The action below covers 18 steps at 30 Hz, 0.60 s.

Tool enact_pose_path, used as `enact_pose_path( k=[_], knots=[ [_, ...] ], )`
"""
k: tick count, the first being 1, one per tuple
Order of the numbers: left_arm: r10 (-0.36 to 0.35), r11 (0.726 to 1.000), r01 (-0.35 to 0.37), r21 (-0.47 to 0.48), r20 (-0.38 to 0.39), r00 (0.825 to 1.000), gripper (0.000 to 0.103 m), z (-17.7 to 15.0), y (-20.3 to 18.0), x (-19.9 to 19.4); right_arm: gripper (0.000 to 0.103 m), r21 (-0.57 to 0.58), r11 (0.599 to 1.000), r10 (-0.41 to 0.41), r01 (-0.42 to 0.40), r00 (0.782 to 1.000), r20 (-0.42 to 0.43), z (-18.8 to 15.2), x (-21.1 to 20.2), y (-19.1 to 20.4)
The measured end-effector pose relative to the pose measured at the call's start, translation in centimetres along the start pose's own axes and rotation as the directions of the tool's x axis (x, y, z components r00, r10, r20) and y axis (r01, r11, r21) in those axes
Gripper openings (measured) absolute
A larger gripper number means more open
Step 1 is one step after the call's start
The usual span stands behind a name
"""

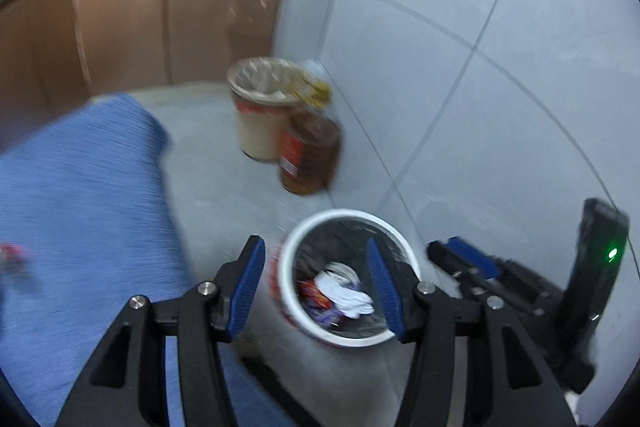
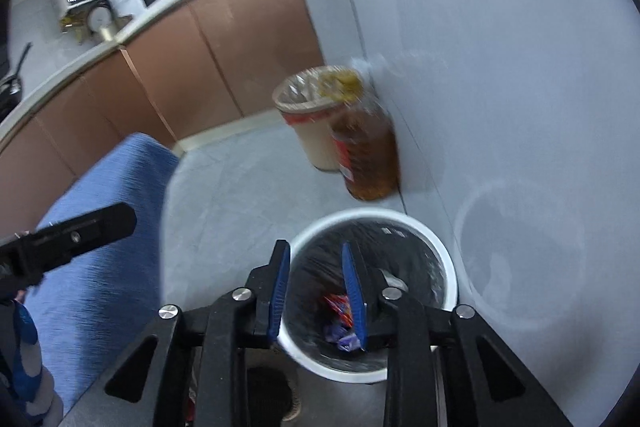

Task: Collect trash
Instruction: 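Open both tools over the bin, dropping wrapper and tissue, then return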

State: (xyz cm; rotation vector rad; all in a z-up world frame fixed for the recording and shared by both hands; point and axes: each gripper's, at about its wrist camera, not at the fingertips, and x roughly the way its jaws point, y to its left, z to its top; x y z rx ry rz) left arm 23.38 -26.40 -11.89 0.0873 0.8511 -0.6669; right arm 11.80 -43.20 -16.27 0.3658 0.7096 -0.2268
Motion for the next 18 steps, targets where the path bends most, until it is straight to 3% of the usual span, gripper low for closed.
enact_pose_path(
  k=[5, 8, 18],
  knots=[
    [0.141, 0.99, -0.141, -0.004, 0.119, 0.983, 0.052, -1.5, 2.5, -7.1, 0.033, -0.088, 0.994, 0.065, -0.058, 0.996, 0.069, 1.2, -4.3, 4.2],
    [0.21, 0.978, -0.207, -0.032, 0.18, 0.961, 0.057, -2.8, 4.6, -11.1, 0.036, -0.141, 0.986, 0.104, -0.09, 0.99, 0.096, 1.6, -6.8, 6.6],
    [0.364, 0.93, -0.329, -0.165, 0.284, 0.887, 0.062, -7.2, 10.2, -22.0, 0.046, -0.307, 0.937, 0.212, -0.167, 0.97, 0.12, 0.9, -12.6, 14.5]
  ],
)
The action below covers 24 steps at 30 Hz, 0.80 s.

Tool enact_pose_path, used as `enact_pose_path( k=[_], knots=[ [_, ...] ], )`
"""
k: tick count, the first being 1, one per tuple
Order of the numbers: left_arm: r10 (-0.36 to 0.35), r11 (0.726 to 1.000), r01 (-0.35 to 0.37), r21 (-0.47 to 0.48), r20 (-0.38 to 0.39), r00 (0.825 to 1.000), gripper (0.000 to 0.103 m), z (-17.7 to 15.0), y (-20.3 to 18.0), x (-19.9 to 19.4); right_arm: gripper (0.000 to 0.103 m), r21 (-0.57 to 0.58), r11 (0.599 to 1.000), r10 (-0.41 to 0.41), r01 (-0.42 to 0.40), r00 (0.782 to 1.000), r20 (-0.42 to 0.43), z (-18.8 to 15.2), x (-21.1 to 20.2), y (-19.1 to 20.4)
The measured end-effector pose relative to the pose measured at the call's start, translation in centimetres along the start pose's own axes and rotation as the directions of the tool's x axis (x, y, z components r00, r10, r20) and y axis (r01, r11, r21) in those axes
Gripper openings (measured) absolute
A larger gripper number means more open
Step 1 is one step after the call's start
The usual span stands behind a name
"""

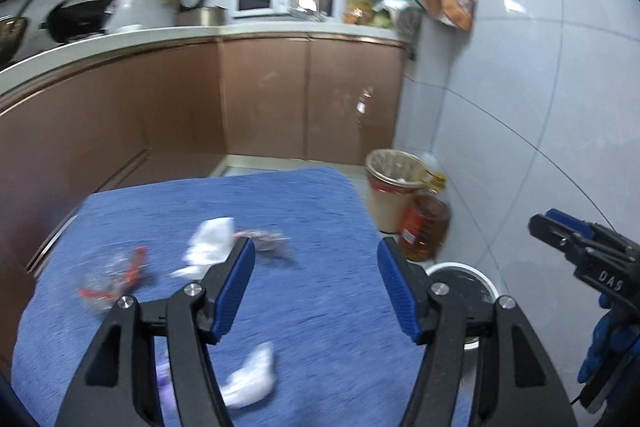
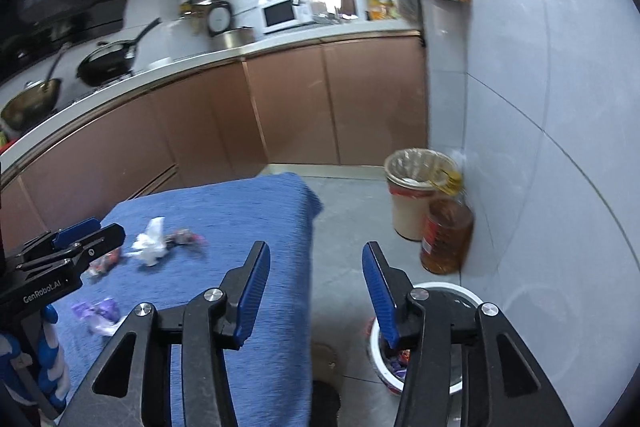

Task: Collect trash
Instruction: 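Open both tools over the bin, dropping wrapper and tissue, then return, then grasp the purple wrapper with the left tool while the right grasps a clear plastic bag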

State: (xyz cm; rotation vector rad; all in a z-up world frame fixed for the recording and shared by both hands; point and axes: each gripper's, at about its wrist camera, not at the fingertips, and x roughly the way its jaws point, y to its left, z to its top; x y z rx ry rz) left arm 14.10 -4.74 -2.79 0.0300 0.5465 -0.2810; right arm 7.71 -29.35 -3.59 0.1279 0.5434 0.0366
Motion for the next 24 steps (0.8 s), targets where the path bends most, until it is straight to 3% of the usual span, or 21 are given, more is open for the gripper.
enact_pose_path(
  k=[13, 24],
  knots=[
    [0.116, 0.99, -0.105, -0.09, 0.135, 0.984, 0.062, -3.1, 7.3, -10.9, 0.049, -0.151, 0.986, 0.078, -0.069, 0.996, 0.053, 1.5, -5.3, 8.0],
    [0.182, 0.974, -0.15, -0.167, 0.192, 0.964, 0.062, -5.6, 12.2, -16.2, 0.053, -0.232, 0.968, 0.115, -0.097, 0.991, 0.064, 1.6, -7.7, 12.8]
  ],
)
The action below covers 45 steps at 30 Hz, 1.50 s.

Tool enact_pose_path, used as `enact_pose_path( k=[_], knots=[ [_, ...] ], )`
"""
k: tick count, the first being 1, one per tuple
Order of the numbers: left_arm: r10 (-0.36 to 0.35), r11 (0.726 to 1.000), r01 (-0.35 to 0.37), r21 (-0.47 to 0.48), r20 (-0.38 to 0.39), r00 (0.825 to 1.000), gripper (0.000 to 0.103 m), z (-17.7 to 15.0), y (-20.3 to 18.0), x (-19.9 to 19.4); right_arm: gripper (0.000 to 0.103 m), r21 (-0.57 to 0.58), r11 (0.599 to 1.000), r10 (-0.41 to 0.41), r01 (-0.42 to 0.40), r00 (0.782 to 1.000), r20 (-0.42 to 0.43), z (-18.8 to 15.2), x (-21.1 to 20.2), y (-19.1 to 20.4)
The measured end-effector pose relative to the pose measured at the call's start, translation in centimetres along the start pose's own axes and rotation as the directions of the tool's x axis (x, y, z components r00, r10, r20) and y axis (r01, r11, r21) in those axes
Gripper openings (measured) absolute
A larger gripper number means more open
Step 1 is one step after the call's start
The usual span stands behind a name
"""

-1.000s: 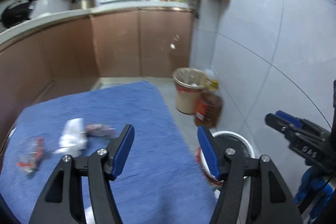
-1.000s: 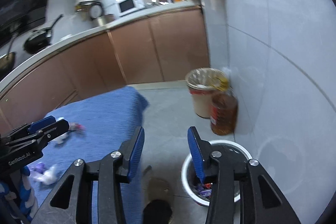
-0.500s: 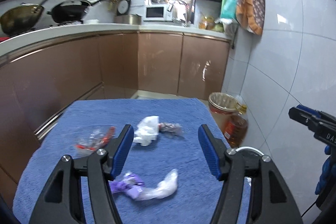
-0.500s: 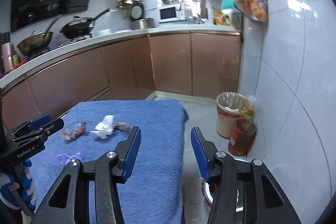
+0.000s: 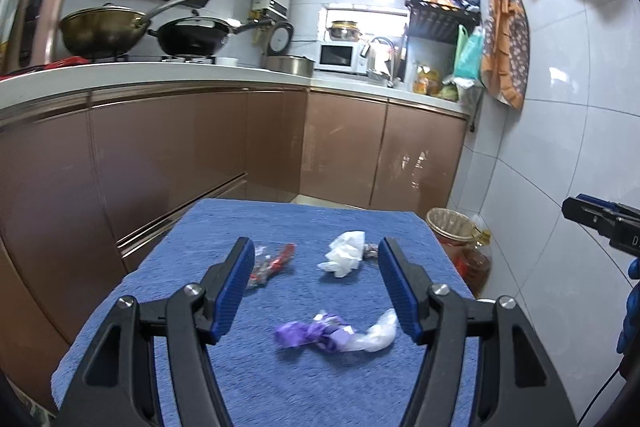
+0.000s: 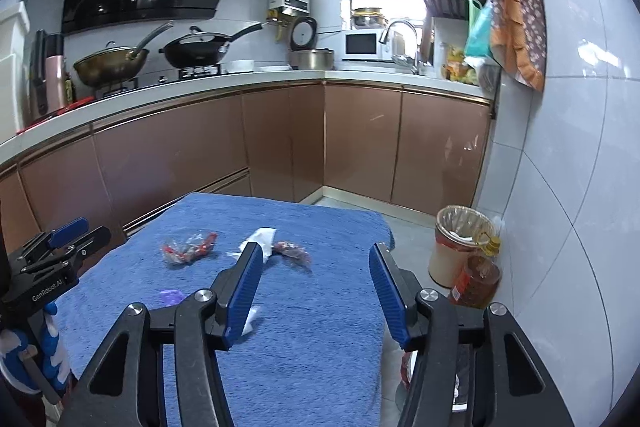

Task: Collect trash
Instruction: 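Grasp the purple wrapper with the left tool while the right grasps a clear plastic bag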

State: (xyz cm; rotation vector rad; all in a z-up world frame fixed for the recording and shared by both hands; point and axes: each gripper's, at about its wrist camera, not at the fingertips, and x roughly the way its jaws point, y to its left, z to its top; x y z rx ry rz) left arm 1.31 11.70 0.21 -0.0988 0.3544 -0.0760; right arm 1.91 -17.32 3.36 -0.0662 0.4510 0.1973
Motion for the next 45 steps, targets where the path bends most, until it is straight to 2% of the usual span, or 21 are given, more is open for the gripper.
enact_pose_path(
  k=[10, 20, 37, 42, 45],
  knots=[
    [0.094, 0.995, -0.094, -0.032, 0.022, 0.995, 0.064, -1.6, 3.9, -2.0, 0.054, -0.01, 0.999, 0.038, -0.038, 0.999, -0.001, 0.4, 0.1, 1.9],
    [0.152, 0.987, -0.152, -0.053, 0.002, 0.988, 0.066, -2.3, 6.5, -1.2, 0.056, -0.021, 0.998, 0.056, -0.057, 0.997, -0.05, 0.0, 2.5, 2.7],
    [0.136, 0.988, -0.142, -0.058, -0.101, 0.986, 0.066, -3.9, 7.5, 3.5, 0.058, -0.005, 0.996, 0.09, -0.091, 0.985, -0.148, -1.3, 7.4, 2.8],
    [0.115, 0.991, -0.125, -0.047, -0.166, 0.979, 0.066, -5.0, 8.0, 5.7, 0.061, -0.007, 0.991, 0.126, -0.13, 0.972, -0.2, -2.2, 9.5, 3.0],
    [0.09, 0.995, -0.098, -0.023, -0.218, 0.972, 0.066, -5.9, 8.5, 7.2, 0.063, -0.015, 0.986, 0.157, -0.165, 0.957, -0.246, -2.9, 11.1, 3.4]
  ],
)
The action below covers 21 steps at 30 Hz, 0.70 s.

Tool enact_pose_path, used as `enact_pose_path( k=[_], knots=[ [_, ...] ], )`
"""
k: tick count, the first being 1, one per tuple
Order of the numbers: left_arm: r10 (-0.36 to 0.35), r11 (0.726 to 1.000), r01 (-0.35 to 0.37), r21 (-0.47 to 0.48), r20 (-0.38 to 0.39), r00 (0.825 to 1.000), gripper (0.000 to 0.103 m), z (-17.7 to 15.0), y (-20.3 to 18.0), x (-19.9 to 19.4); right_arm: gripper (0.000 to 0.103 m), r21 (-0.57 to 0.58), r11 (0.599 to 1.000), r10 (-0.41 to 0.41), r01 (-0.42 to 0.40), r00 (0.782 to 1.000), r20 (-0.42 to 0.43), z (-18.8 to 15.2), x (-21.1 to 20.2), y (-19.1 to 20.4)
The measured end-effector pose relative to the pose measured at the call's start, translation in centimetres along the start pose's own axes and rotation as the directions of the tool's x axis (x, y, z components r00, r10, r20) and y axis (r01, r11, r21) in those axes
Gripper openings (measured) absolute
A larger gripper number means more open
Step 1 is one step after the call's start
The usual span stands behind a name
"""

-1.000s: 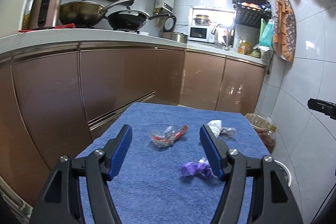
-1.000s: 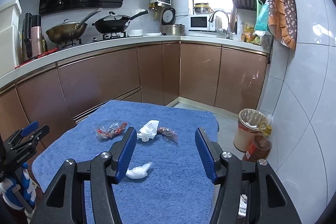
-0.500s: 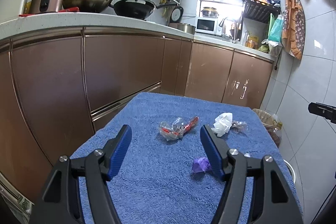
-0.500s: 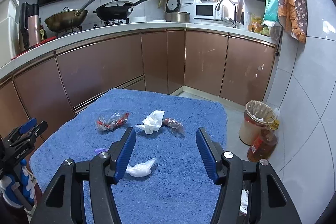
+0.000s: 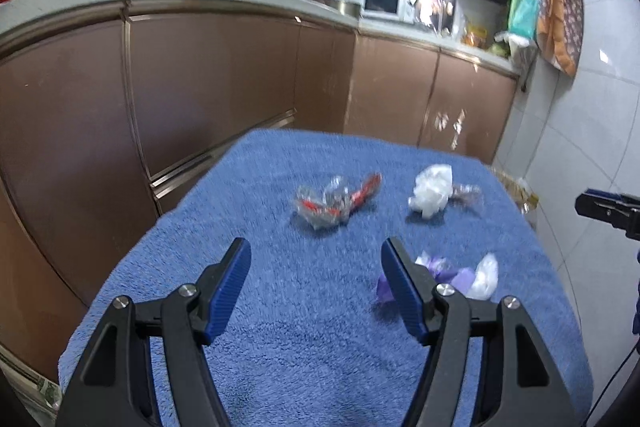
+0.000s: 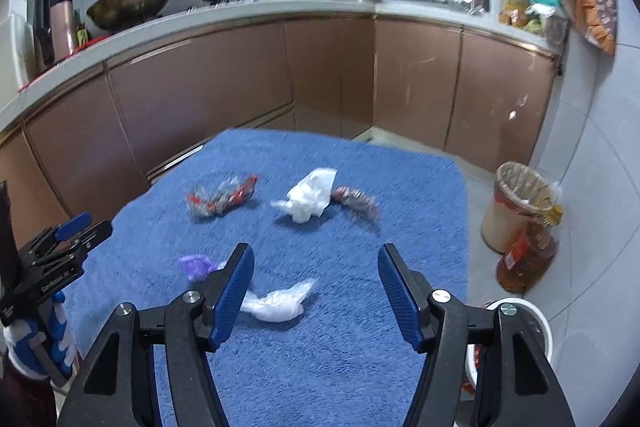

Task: Collect trash
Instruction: 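Grasp the purple wrapper with the left tool while the right grasps a clear plastic bag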

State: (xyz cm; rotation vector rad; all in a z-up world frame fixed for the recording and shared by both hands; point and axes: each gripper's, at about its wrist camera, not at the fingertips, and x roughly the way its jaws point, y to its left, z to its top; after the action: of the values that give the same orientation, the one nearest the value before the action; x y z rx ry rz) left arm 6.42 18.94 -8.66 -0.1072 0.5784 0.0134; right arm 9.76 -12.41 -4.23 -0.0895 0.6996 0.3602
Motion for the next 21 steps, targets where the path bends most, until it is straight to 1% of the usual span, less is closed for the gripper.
enact_pose_path(
  k=[4, 7, 9, 12, 15, 19, 21],
  knots=[
    [-0.059, 0.996, 0.063, 0.062, -0.066, 0.996, 0.066, -0.5, -0.4, 2.0, 0.064, 0.006, 0.999, 0.045, -0.045, 0.997, -0.064, -0.7, 2.9, 0.0],
    [-0.152, 0.978, 0.169, 0.119, -0.137, 0.979, 0.066, -0.8, -2.0, 4.0, 0.064, 0.039, 0.996, 0.088, -0.084, 0.989, -0.116, -1.6, 5.6, -0.6],
    [-0.194, 0.964, 0.222, 0.148, -0.182, 0.964, 0.066, -0.9, -2.9, 5.5, 0.064, 0.061, 0.992, 0.114, -0.107, 0.983, -0.142, -2.0, 6.9, -0.9],
    [-0.215, 0.946, 0.261, 0.19, -0.234, 0.948, 0.066, -0.9, -4.1, 7.7, 0.064, 0.094, 0.985, 0.16, -0.144, 0.97, -0.185, -2.8, 9.1, -1.4],
    [-0.241, 0.937, 0.297, 0.183, -0.275, 0.931, 0.066, -0.7, -4.4, 9.5, 0.064, 0.126, 0.975, 0.204, -0.18, 0.956, -0.21, -3.2, 10.6, -1.9],
    [-0.289, 0.929, 0.348, 0.128, -0.338, 0.896, 0.066, -0.8, -4.4, 11.7, 0.063, 0.168, 0.96, 0.26, -0.225, 0.938, -0.229, -3.6, 12.1, -2.3],
    [-0.3, 0.926, 0.359, 0.114, -0.352, 0.887, 0.065, -1.0, -4.5, 12.3, 0.063, 0.174, 0.955, 0.277, -0.24, 0.931, -0.237, -3.7, 12.6, -2.1]
  ],
)
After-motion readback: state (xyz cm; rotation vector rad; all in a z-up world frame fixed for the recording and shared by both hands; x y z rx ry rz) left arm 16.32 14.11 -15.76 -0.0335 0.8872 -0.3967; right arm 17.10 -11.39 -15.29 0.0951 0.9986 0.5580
